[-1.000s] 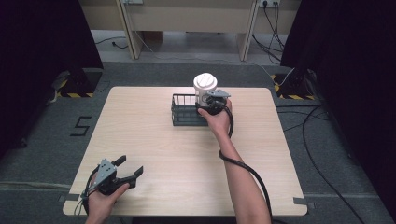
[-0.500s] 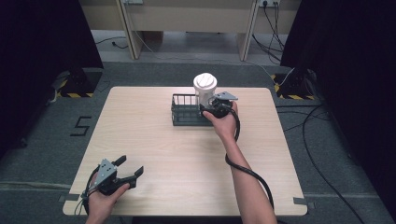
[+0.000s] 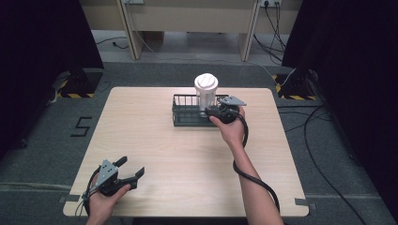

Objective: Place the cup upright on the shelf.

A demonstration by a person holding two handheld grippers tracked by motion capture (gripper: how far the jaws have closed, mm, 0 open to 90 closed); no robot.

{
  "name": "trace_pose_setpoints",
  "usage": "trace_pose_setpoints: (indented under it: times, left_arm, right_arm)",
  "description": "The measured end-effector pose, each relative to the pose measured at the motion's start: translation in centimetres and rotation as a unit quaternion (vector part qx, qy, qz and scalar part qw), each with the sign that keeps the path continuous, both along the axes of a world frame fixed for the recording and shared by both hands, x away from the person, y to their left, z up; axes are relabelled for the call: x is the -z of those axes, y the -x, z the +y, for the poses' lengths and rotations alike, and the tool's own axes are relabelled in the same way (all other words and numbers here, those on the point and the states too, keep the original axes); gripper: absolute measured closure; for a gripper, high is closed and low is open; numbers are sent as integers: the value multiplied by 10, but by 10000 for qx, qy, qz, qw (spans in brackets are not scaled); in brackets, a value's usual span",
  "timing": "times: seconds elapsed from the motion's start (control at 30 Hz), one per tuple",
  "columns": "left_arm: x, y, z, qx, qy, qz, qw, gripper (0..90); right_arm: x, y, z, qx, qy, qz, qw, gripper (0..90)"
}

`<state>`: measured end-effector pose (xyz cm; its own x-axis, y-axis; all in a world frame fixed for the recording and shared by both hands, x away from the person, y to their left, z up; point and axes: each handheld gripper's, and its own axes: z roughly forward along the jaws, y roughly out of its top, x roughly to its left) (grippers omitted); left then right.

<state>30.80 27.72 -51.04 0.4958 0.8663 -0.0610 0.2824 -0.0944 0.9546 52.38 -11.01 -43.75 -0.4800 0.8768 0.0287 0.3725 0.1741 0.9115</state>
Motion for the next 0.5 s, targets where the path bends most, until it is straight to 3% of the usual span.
trace_pose_setpoints:
  times: [0.5]
  left_arm:
    - [0, 0, 0, -13, 2, 7, 10000, 151]
  right_arm:
    - [-4, 24, -14, -74, 113, -80, 9999, 248]
